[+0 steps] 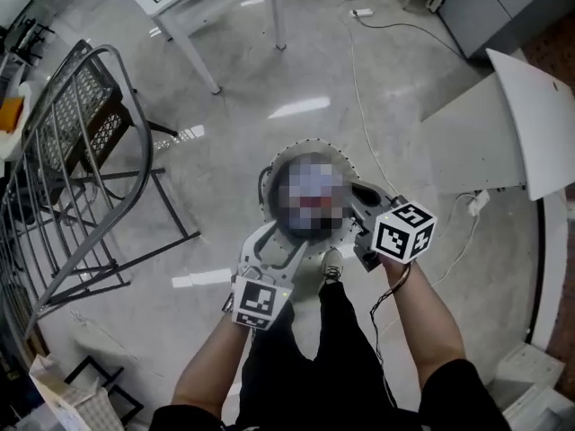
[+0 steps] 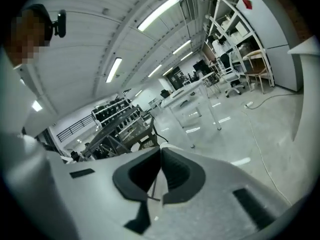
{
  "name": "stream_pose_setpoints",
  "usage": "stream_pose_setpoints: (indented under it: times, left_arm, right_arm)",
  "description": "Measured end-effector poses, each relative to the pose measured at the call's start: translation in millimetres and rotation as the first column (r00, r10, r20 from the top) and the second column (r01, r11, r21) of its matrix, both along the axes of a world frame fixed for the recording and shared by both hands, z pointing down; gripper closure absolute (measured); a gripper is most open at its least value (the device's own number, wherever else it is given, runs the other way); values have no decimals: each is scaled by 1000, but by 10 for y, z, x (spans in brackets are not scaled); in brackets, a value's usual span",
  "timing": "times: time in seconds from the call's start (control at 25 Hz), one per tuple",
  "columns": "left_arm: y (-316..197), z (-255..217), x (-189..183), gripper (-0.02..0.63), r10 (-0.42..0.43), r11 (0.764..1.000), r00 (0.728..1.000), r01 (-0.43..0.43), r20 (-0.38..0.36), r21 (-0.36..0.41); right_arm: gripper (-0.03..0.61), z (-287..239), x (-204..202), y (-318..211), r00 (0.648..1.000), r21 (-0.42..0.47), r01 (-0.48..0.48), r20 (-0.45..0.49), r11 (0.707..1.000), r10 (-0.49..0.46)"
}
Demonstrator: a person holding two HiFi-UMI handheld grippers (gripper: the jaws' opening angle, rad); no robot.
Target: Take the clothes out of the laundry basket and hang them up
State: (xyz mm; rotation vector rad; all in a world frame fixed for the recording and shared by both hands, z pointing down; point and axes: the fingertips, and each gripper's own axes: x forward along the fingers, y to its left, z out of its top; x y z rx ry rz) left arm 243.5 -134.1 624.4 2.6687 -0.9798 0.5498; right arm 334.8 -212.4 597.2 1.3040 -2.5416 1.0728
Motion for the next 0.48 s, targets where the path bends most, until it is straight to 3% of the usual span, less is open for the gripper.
stream_pose_setpoints:
  times: [0.24,0.48]
  left_arm:
    - [-39,-269,-149,380,-50,999,999,50,18,-6]
    - [-237,-606,-246,380,-129,991,992,129,-7,26]
  right_arm:
    - [568,-1133,-226,-30,999,115,28,24,993,-31]
    - [568,-2200,-464,-41,994,255,96,26,962,-106]
